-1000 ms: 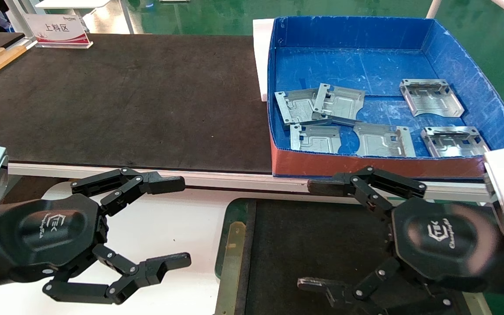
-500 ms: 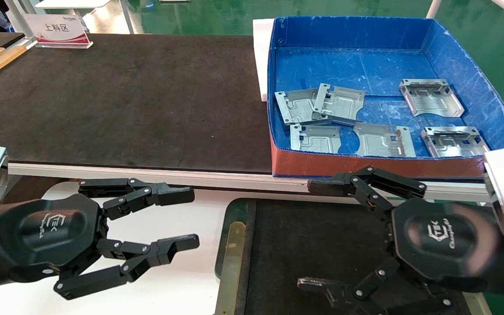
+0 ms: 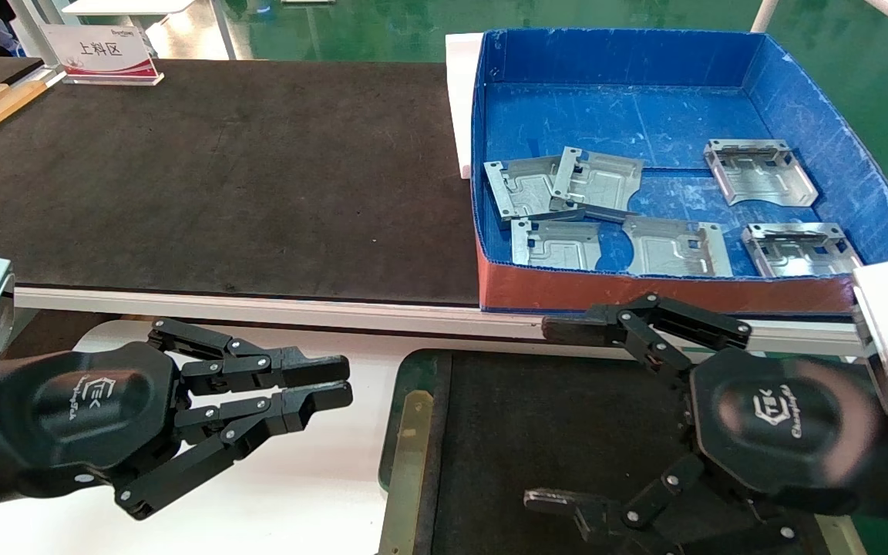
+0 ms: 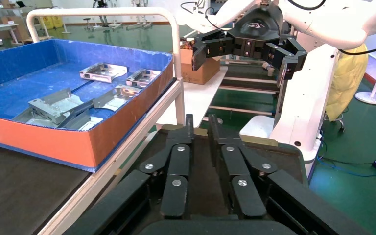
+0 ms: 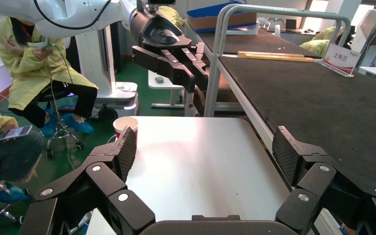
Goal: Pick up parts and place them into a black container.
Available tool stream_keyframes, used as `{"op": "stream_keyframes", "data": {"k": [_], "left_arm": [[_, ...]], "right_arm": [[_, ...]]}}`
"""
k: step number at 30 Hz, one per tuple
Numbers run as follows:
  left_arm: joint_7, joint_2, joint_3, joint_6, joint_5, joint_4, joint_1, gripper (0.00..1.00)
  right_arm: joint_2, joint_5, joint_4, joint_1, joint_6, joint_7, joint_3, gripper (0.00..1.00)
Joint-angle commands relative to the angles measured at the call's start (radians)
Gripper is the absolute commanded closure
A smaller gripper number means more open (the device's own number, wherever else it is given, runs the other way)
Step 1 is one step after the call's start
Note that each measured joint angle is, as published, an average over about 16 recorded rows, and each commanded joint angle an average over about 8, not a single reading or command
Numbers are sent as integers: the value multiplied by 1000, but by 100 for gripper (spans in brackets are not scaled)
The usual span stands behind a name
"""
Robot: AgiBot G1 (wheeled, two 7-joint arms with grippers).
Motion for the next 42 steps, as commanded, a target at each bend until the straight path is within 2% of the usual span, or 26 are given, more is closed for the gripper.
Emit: {"op": "stream_keyframes", "data": {"k": [1,17,18,25,26,36,42], "left_arm": [[0,0,0,0,0,0,0,100],[0,0,0,0,0,0,0,100],[0,0,0,0,0,0,0,94],[0,0,0,0,0,0,0,7],[0,0,0,0,0,0,0,0],[0,0,0,0,0,0,0,0],[0,0,0,0,0,0,0,0]], "right_arm": [[0,0,0,0,0,0,0,0],[0,0,0,0,0,0,0,0],[0,0,0,0,0,0,0,0],[0,0,0,0,0,0,0,0],[0,0,0,0,0,0,0,0],[0,-1,0,0,0,-1,0,0],[-5,-48,-6,12,30,-11,-9,0]]}}
